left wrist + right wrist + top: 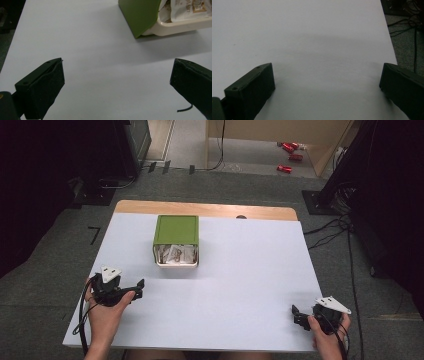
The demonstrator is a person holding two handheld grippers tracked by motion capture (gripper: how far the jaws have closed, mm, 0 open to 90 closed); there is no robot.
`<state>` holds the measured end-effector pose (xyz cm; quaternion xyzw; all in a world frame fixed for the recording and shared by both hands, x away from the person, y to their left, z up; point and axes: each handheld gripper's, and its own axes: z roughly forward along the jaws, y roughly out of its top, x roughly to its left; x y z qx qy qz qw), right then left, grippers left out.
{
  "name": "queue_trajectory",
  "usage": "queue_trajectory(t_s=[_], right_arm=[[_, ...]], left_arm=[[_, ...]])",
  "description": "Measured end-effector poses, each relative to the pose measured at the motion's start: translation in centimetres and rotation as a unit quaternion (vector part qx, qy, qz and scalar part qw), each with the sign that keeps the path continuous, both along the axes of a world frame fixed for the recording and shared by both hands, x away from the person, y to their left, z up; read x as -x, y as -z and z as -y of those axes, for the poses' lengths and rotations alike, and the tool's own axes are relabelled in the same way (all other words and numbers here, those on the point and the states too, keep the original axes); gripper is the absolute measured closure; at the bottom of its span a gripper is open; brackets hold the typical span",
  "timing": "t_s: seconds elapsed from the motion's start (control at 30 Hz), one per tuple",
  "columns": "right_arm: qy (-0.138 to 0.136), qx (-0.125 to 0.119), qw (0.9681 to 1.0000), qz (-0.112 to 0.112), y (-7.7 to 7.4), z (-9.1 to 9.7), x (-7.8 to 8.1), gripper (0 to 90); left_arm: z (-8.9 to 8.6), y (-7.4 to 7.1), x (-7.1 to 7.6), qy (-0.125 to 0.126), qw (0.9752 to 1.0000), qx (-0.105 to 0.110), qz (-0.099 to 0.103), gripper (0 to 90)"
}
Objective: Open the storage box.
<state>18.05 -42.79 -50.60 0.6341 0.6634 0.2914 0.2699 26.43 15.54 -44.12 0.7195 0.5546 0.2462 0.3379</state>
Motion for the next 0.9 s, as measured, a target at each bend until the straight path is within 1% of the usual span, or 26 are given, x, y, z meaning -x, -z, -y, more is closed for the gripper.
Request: queue_trajectory(t_s=[0.07,0.1,0.13,0.3,0.33,0.4,0.43,0.47,0.5,0.57,0.67,0.7,0.73,0.77,0.87,0.9], right_arm=[[0.000,0.000,1.0000,0.000,0.0,0.0,0.0,0.0],[0.000,0.000,1.0000,0.000,0.0,0.0,0.0,0.0],[0.000,0.000,1.0000,0.000,0.0,0.0,0.0,0.0],[0.000,0.000,1.0000,0.000,0.0,0.0,0.0,0.0],[0.000,0.000,1.0000,0.000,0.0,0.0,0.0,0.0],[0.000,0.000,1.0000,0.000,0.0,0.0,0.0,0.0],[0.000,-0.001,1.0000,0.001,0.0,0.0,0.0,0.0],[0.000,-0.001,1.0000,0.001,0.0,0.0,0.0,0.0],[0.000,0.000,1.0000,0.001,0.0,0.0,0.0,0.0],[-0.001,0.000,1.0000,0.001,0.0,0.0,0.0,0.0],[0.000,-0.001,1.0000,0.001,0.0,0.0,0.0,0.0],[0.000,0.000,1.0000,0.001,0.0,0.0,0.0,0.0],[0.000,0.000,1.0000,0.001,0.0,0.0,0.0,0.0],[-0.001,0.000,1.0000,0.001,0.0,0.0,0.0,0.0],[0.000,0.000,1.0000,0.001,0.0,0.0,0.0,0.0],[0.000,0.000,1.0000,0.001,0.0,0.0,0.0,0.0]], left_arm=[[0.6,-0.4,-0.6,-0.001,1.0000,-0.003,0.006,3.0],[0.6,-0.4,-0.6,-0.001,1.0000,-0.003,0.006,3.7],[1.0,-0.6,-1.0,0.000,1.0000,-0.002,0.008,4.0],[1.6,-0.8,-1.9,0.002,1.0000,-0.002,0.008,5.3],[1.8,-0.8,-2.3,-0.001,0.9999,0.003,0.010,7.1],[2.0,-0.8,-2.5,-0.002,0.9999,0.005,0.010,7.5],[2.3,-0.8,-2.9,-0.001,0.9999,0.010,0.012,10.0],[2.3,-0.8,-2.9,-0.001,0.9999,0.010,0.012,13.8],[2.5,-0.8,-3.1,-0.002,0.9998,0.011,0.015,13.8],[3.2,-0.8,-3.5,0.006,0.9997,0.015,0.018,15.6],[3.6,-0.8,-3.8,0.009,0.9996,0.016,0.020,19.2],[3.8,-0.8,-3.9,0.009,0.9996,0.017,0.023,19.2],[4.0,-0.8,-4.0,0.010,0.9995,0.016,0.024,21.2],[4.5,-0.7,-4.3,0.008,0.9996,0.008,0.027,24.0],[4.8,-0.7,-4.6,0.003,0.9997,0.005,0.026,28.8],[5.0,-0.6,-4.8,0.001,0.9997,0.004,0.025,28.8]])
